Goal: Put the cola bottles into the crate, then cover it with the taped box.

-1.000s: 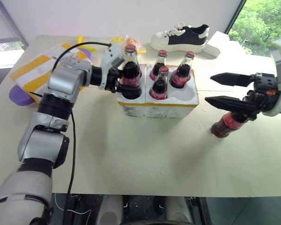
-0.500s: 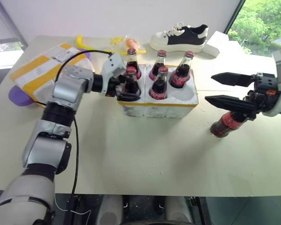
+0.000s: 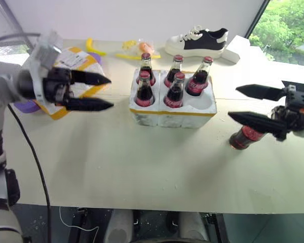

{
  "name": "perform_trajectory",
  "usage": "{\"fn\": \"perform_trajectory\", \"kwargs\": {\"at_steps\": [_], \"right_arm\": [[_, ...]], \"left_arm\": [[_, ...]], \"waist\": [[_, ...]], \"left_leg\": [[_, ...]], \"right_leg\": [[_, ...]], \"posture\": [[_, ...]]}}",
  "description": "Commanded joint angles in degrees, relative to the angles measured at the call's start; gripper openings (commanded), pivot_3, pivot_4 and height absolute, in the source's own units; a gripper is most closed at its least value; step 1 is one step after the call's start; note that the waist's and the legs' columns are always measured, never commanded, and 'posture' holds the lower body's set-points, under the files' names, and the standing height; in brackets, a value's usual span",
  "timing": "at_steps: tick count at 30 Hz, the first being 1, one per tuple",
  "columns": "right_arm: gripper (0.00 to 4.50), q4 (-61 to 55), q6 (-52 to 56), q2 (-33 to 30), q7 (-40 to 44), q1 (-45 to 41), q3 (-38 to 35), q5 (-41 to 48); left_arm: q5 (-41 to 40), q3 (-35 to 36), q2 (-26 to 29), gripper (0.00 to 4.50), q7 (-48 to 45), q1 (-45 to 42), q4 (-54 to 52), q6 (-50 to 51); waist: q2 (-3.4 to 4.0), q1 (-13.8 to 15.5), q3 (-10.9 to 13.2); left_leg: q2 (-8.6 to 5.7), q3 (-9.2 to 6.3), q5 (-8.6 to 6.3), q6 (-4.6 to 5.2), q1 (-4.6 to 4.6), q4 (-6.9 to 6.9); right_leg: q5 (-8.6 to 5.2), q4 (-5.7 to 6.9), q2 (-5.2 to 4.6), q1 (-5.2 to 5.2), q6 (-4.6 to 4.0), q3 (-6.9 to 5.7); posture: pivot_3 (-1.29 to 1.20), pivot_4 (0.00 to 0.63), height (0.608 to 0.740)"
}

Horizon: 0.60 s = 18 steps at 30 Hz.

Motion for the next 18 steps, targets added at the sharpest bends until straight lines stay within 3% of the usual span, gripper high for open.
{"fn": "perform_trajectory", "kwargs": {"at_steps": [1, 6, 10, 14, 18], "right_arm": [[4.50, -8.68, 3.44, 1.20, -5.13, 7.58, -8.63, 8.95], [4.50, -15.38, 4.09, 4.96, -12.21, 22.05, -15.13, 12.24], [4.50, -16.88, 1.80, 12.26, -20.52, 32.58, -19.33, 10.69], [4.50, -15.63, -2.23, 18.63, -21.60, 41.65, -20.37, 3.37], [4.50, -11.51, -8.46, 21.17, -19.76, 45.35, -16.92, -6.72]], "left_arm": [[-0.69, -2.12, -2.29, 4.44, 1.86, 0.47, -2.73, -2.30], [-0.97, -3.74, -5.00, 4.44, 3.16, 0.44, -2.87, -3.68], [0.01, -5.11, -6.48, 4.44, 4.26, 1.08, -2.35, -5.54], [-1.42, -5.06, -7.71, 4.44, 4.80, 0.70, -2.50, -5.48], [0.28, -6.36, -9.51, 4.44, 6.43, -0.45, -1.55, -6.80]], "waist": [[-0.01, 0.31, -0.01], [-0.03, 1.01, -0.04], [-0.07, 1.31, -0.07], [-0.05, 1.11, -0.08], [0.01, 1.06, -0.11]], "left_leg": [[0.00, -0.03, 0.00, 0.00, 0.01, 0.00], [-0.02, -0.03, -0.03, 0.05, 0.00, 0.00], [-0.03, -0.07, -0.15, 0.25, 0.02, -0.01], [-0.04, -0.07, -0.16, 0.27, 0.03, 0.00], [-0.05, -0.08, -0.17, 0.28, 0.03, -0.01]], "right_leg": [[0.00, 0.00, 0.01, 0.01, 0.00, -0.01], [0.00, -0.02, 0.04, 0.00, -0.01, -0.01], [0.00, -0.01, 0.06, 0.04, -0.01, -0.03], [0.00, -0.02, 0.05, 0.05, -0.01, -0.02], [-0.01, -0.03, 0.06, 0.04, -0.01, -0.01]], "posture": [[0.00, 0.150, 0.740], [0.00, 0.150, 0.740], [0.00, 0.150, 0.740], [0.00, 0.150, 0.740], [0.00, 0.150, 0.740]]}}
